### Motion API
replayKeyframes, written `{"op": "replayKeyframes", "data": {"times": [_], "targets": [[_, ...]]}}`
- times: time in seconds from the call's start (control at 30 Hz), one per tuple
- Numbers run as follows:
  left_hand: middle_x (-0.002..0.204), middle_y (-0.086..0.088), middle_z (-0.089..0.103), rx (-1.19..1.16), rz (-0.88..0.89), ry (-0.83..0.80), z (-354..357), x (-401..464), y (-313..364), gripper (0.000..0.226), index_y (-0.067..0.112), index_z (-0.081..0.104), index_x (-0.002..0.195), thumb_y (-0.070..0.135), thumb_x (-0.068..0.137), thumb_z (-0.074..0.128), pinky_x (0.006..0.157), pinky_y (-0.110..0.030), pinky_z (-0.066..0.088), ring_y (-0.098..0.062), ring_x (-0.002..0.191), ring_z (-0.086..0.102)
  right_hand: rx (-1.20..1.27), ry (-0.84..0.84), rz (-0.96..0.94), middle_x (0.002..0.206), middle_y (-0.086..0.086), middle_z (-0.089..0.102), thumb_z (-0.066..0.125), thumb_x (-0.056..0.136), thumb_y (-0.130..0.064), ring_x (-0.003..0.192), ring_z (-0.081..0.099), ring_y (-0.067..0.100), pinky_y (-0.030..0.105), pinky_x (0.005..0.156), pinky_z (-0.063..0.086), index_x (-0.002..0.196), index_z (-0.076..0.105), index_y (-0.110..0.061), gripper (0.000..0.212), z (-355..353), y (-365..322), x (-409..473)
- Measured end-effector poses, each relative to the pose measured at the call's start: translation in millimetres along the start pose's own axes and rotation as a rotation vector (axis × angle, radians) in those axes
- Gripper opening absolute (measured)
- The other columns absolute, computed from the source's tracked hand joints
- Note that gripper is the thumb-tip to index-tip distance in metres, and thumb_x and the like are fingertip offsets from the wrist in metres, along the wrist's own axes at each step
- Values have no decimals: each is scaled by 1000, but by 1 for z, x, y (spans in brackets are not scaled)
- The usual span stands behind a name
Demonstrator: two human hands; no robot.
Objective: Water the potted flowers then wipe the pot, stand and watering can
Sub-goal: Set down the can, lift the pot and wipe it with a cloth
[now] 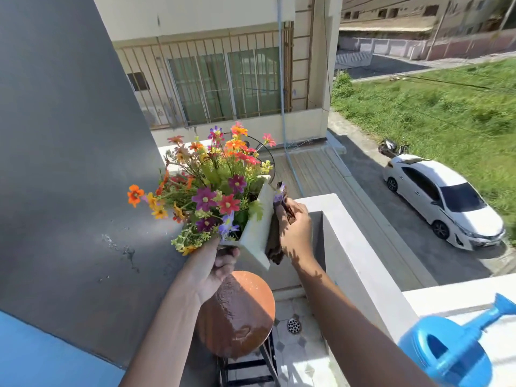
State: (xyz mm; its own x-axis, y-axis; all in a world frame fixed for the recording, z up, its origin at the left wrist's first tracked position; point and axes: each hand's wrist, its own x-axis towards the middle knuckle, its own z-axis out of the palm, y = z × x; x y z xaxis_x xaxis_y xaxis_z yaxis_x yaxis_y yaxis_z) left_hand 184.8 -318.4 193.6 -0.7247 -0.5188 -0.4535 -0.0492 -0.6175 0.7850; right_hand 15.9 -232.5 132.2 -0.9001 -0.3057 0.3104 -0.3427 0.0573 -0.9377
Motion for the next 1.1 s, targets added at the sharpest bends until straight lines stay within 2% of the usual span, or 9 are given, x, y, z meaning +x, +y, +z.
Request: {"op": "replayKeyframes", "data": {"times": [0.07,0.17,0.3,0.43,0.57,0.67,0.8,1.0,1.1], "targets": [[59,-7,50,-9,12,6,0,0,2,34,4,50,82,22,104,30,28,-15,22,-4,33,30,23,-16,44,109,7,64,62,95,-16,97,59,-2,6,86,41,120,66,-7,27,-1,5,-20],[63,-9,46,-29,30,35,5,1,7,36,6,48,79,20,104,26,28,-14,20,-4,31,29,81,-72,106,105,3,62,62,92,-20,98,61,9,27,88,49,121,64,-6,32,2,-6,-46],[64,-11,45,-12,55,70,9,2,12,34,6,46,77,17,103,25,29,-14,18,-4,29,30,101,-50,80,84,2,65,65,92,-20,80,64,18,33,75,51,99,71,-16,10,7,-29,-62],[59,-8,47,18,66,44,14,3,4,31,6,53,84,8,101,28,27,-14,21,-3,29,31,174,-13,23,75,-6,64,65,92,-18,67,55,-3,13,66,42,87,70,-15,8,7,-63,-56],[60,-7,48,0,44,-4,19,-2,1,35,6,51,80,16,104,28,30,-14,18,-4,30,30,348,-45,32,90,-2,71,62,93,-13,82,61,4,24,77,50,98,72,-16,12,7,-73,-14],[53,-6,51,43,41,-33,21,-7,0,37,4,52,75,17,103,31,33,-16,14,-3,31,28,199,81,95,100,-3,67,63,91,-13,92,60,5,24,84,48,112,70,-6,24,6,-55,26],[57,-8,49,27,25,-27,21,-3,1,43,4,52,73,24,104,30,34,-16,14,-4,32,28,60,41,66,88,-4,66,60,89,-26,79,54,3,28,73,46,94,72,-12,20,6,-43,37],[58,-9,53,-41,-14,2,13,11,14,49,5,52,69,29,104,28,28,-15,19,-5,29,31,75,-19,-155,85,-1,64,67,88,-8,78,60,11,17,75,44,93,71,-5,7,7,-45,-45],[61,-12,51,-32,-11,-4,7,10,19,45,3,53,72,21,103,27,27,-15,21,-5,29,32,72,-25,-77,87,-3,66,68,88,-6,84,62,8,17,76,44,92,72,-8,6,0,-20,-64]]}}
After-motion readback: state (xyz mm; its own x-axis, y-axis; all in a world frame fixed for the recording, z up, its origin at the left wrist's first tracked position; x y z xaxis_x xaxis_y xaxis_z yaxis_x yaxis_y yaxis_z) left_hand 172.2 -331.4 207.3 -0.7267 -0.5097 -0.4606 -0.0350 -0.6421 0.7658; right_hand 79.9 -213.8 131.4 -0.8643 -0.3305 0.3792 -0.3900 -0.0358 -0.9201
